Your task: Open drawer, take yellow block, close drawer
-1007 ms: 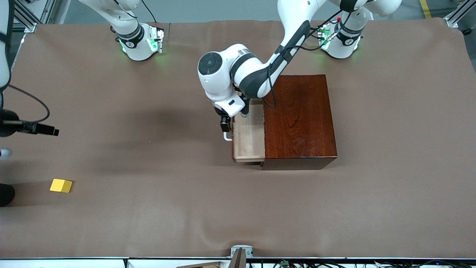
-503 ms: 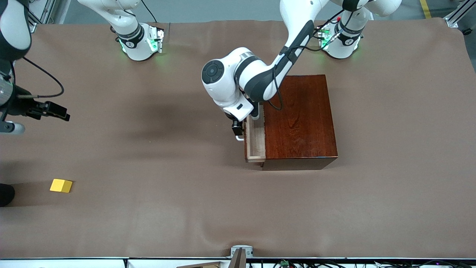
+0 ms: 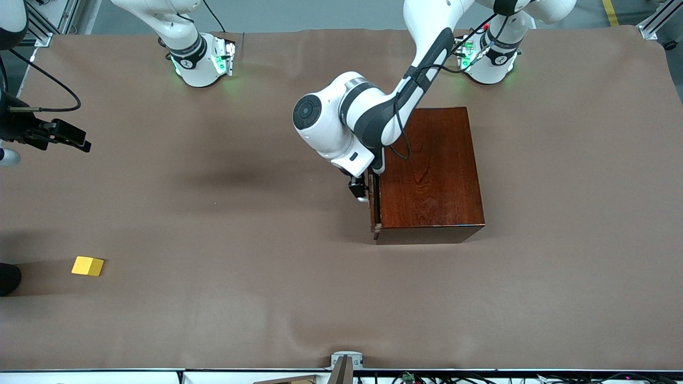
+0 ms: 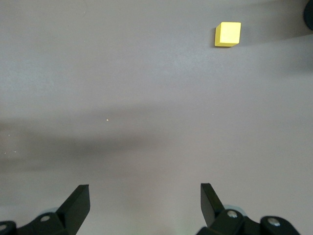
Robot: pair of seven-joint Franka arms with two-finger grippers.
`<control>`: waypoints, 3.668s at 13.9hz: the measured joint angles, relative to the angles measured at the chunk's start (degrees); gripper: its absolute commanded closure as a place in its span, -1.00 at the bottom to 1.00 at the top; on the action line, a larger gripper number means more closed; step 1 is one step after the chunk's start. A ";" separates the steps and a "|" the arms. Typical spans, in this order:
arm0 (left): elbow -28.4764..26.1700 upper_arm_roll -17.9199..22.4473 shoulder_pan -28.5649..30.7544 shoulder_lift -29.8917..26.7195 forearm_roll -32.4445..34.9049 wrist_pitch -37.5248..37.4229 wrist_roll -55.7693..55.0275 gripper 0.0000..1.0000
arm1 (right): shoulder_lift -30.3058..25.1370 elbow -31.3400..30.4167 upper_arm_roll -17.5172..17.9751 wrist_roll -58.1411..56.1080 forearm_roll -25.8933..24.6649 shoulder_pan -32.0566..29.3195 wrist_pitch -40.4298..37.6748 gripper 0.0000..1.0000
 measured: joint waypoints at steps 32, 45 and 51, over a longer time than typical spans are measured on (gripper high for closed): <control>0.49 3.85 31.30 -10.80 -2.32 5.29 29.13 -1.00 | -0.65 0.33 0.05 -1.23 -0.08 0.72 -0.18 -1.00; -9.86 3.34 42.82 -24.22 -13.06 -0.91 71.97 -1.00 | -0.64 0.32 0.07 -1.07 -0.08 0.72 -0.20 -1.00; -11.73 0.73 41.95 -26.30 -13.06 -1.52 75.64 -1.00 | -0.64 0.32 0.07 -1.07 -0.07 0.72 -0.20 -1.00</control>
